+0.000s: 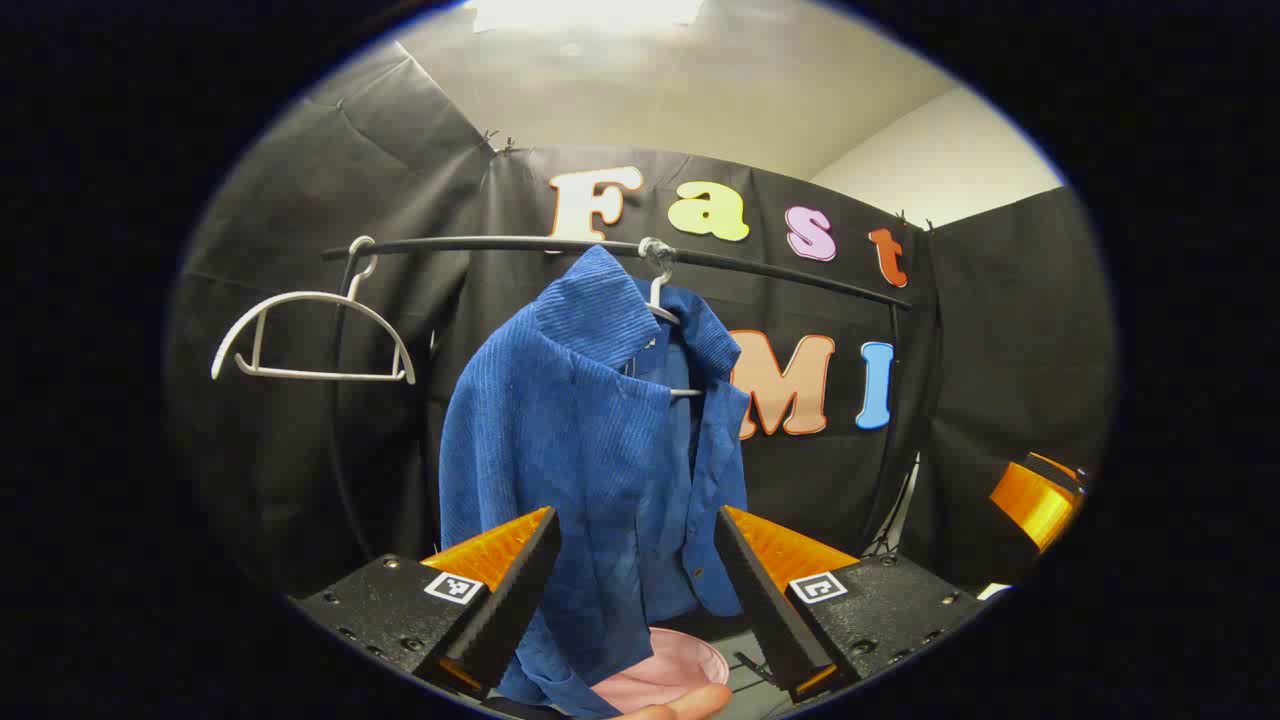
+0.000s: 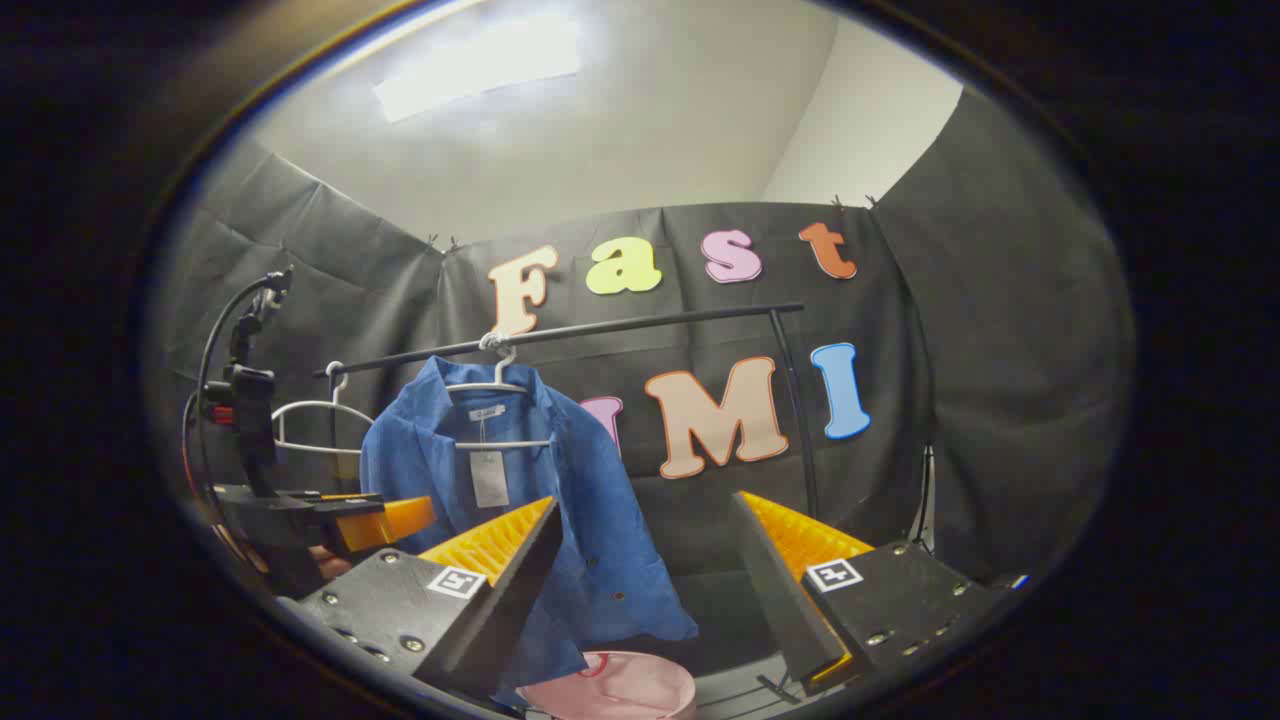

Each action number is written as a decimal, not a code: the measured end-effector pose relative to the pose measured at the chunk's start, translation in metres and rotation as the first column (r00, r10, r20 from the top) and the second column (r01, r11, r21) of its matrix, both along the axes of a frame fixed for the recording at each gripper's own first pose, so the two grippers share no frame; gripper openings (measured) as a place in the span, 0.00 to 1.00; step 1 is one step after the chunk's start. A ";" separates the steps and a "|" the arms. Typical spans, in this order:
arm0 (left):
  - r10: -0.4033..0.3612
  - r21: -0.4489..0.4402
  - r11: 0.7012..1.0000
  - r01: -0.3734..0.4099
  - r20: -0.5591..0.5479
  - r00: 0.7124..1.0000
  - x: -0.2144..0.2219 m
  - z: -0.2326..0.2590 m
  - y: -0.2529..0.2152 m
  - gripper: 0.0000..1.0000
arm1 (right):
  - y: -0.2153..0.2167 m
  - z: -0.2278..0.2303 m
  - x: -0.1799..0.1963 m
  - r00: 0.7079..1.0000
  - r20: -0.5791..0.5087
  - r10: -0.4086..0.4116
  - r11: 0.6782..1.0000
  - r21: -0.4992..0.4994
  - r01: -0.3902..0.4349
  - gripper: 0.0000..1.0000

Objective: Grasp the clothes on the hanger with both hands and then place them into the laundry hamper below.

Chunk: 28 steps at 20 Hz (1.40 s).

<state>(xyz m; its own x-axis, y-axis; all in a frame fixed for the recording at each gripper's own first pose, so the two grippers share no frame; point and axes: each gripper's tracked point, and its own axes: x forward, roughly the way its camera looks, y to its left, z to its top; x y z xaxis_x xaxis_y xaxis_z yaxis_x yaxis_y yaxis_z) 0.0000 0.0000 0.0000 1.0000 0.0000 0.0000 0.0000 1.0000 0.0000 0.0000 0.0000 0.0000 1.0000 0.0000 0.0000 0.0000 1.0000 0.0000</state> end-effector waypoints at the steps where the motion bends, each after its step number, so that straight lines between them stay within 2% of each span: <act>1: 0.002 -0.002 1.000 -0.002 -0.006 1.000 0.000 -0.002 0.000 0.92 | 0.002 -0.001 -0.001 1.000 0.000 0.002 1.000 -0.002 -0.002 1.00; 3: 0.000 -0.009 1.000 0.000 -0.023 1.000 -0.001 -0.006 -0.001 0.92 | 0.004 -0.003 0.001 1.000 0.003 0.010 1.000 -0.002 -0.010 1.00; 4: 0.011 -0.006 1.000 -0.011 -0.017 1.000 -0.001 -0.005 0.001 0.92 | 0.004 -0.003 0.003 1.000 0.007 0.015 1.000 0.002 -0.015 0.96; 8: 0.027 0.008 1.000 -0.026 -0.032 0.999 0.005 -0.012 0.001 0.93 | 0.025 -0.016 0.011 0.997 -0.005 0.080 0.995 0.053 -0.080 1.00; 11: 0.046 0.033 0.998 -0.045 -0.018 0.999 0.014 -0.010 0.002 0.92 | 0.024 -0.026 0.017 0.997 -0.023 0.079 0.996 0.033 -0.078 1.00; 12: 0.056 0.048 0.997 -0.055 -0.013 0.998 0.018 -0.009 0.002 0.92 | 0.025 -0.028 0.020 0.997 -0.027 0.078 0.997 0.027 -0.077 0.96; 14: 0.064 0.073 0.995 -0.064 0.011 0.998 0.027 -0.003 0.000 0.92 | 0.026 -0.033 0.027 0.996 -0.048 0.073 0.997 0.034 -0.072 1.00; 17: 0.133 0.105 0.985 -0.138 0.054 0.990 0.045 0.008 0.012 0.94 | 0.034 -0.032 0.038 0.996 -0.050 0.080 0.996 0.035 -0.078 1.00; 21: 0.187 0.143 0.971 -0.191 0.036 0.982 0.073 0.004 0.020 0.95 | 0.043 -0.038 0.051 0.995 -0.052 0.080 0.996 0.032 -0.079 0.96; 25: 0.315 0.184 0.929 -0.321 0.063 0.947 0.101 0.003 0.056 0.99 | 0.039 -0.050 0.063 0.997 -0.070 0.040 0.999 0.017 -0.039 1.00; 26: 0.312 0.173 0.931 -0.322 0.082 0.946 0.111 0.004 0.063 0.99 | 0.043 -0.051 0.067 0.996 -0.071 0.050 0.999 0.016 -0.049 0.99; 27: 0.253 0.142 0.953 -0.268 0.110 0.961 0.118 0.006 0.059 0.99 | 0.049 -0.051 0.070 0.995 -0.070 0.067 0.998 0.016 -0.066 0.99; 28: 0.212 0.121 0.967 -0.225 0.117 0.970 0.120 0.006 0.055 0.87 | 0.055 -0.051 0.074 0.994 -0.069 0.085 0.996 0.011 -0.084 0.98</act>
<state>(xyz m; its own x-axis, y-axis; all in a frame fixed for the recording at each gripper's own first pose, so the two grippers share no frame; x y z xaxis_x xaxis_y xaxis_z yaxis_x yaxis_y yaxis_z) 0.1203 0.0547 0.0060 0.9704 0.2116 0.1168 -0.2254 0.9667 0.1210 0.0735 0.0547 -0.0513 0.9940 0.0847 -0.0693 -0.0842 0.9964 0.0110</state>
